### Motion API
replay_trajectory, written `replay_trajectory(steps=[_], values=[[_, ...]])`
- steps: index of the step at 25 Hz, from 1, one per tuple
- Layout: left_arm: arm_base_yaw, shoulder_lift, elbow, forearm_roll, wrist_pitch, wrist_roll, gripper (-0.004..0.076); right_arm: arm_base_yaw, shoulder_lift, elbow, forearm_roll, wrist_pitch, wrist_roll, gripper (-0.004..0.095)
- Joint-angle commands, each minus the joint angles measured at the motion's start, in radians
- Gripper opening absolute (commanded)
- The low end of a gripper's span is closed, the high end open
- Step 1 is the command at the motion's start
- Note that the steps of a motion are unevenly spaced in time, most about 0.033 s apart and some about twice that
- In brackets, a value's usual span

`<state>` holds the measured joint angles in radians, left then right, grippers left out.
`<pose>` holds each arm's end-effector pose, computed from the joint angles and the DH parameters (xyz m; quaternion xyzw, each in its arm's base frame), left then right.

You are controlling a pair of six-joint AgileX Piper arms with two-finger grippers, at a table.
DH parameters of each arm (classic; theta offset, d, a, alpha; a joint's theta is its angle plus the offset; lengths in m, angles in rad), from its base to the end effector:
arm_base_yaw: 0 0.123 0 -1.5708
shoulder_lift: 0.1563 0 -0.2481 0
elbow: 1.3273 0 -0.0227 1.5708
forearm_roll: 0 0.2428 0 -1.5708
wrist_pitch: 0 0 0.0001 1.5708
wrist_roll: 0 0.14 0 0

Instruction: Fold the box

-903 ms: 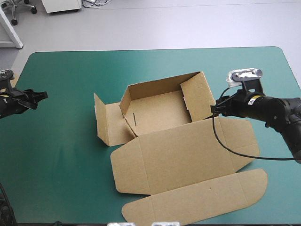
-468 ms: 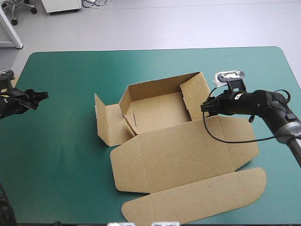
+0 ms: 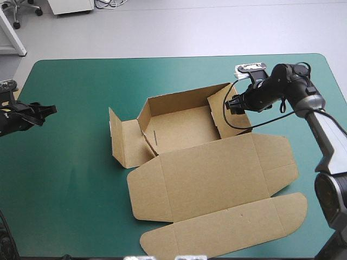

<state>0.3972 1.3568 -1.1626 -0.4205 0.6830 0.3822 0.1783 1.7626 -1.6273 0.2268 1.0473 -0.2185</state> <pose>0.3172 0.0939 0.2755 -0.1064 0.9036 -0.0283 0.4140 0.3813 0.0964 0.2458 -0.1591 0.9530 0.1038 0.2361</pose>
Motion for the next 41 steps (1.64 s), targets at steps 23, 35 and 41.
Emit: replay_trajectory(steps=[23,35,41], values=[[0.0,-0.033,-0.026,-0.04,-0.043,0.011,0.0326,0.064,0.196,-0.278,-0.164,0.147,0.112,0.0409],[-0.002,-0.033,-0.026,-0.04,-0.043,0.014,0.0316,0.064,0.237,-0.278,-0.161,0.127,0.099,-0.0017],[-0.011,-0.029,-0.026,-0.028,-0.052,0.014,0.0316,0.064,0.186,-0.302,-0.183,0.077,0.13,-0.0017]])
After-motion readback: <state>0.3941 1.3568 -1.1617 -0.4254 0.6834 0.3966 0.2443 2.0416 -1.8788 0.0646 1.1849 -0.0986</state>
